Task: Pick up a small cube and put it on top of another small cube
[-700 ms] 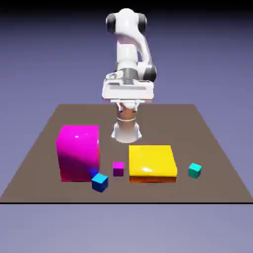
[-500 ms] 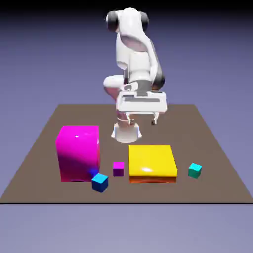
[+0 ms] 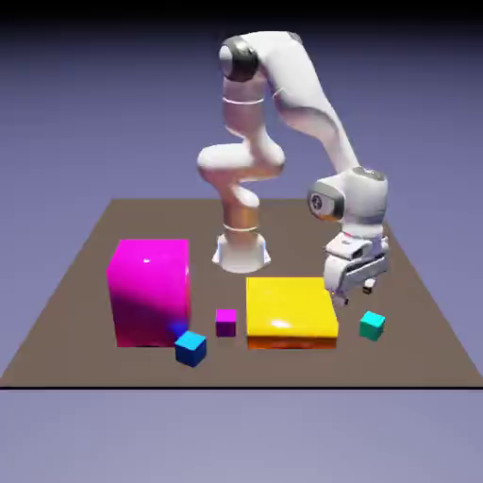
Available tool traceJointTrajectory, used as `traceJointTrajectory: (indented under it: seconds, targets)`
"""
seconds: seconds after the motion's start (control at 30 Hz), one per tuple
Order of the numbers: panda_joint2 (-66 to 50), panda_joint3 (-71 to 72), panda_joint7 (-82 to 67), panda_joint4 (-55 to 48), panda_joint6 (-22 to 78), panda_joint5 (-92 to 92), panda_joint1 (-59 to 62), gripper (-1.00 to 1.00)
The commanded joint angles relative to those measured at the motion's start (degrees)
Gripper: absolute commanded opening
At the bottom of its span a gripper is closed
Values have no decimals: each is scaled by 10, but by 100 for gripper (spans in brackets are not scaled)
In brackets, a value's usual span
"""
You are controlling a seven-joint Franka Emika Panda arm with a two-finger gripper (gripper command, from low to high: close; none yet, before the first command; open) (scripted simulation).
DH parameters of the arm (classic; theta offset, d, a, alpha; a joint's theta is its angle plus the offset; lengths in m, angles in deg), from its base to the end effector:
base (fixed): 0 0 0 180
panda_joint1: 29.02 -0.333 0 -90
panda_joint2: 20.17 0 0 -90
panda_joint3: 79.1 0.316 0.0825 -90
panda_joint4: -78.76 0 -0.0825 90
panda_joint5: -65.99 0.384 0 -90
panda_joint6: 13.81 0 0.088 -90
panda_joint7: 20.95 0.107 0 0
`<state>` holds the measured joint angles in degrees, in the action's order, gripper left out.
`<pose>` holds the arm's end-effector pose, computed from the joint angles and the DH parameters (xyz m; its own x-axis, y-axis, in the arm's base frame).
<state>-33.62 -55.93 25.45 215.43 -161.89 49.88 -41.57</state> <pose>0.4021 0.3010 0.2290 0.9985 0.0447 0.0304 0.0432 -0.9980 0.0465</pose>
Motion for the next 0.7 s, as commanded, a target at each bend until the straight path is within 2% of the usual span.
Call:
traceJointTrajectory:
  seconds: [0.0,0.13,0.3,0.33,0.53,0.67]
  targets:
    - [-21,10,2,-11,12,-7,-5,0]
    - [-77,39,7,-41,43,-27,-20,0]
    - [-172,-28,57,-55,-34,-99,-68,0]
    - [-172,-28,57,-55,-34,-99,-68,-100]
    - [-72,41,6,-44,50,-27,-28,-100]
    - [5,9,75,12,59,40,26,-100]
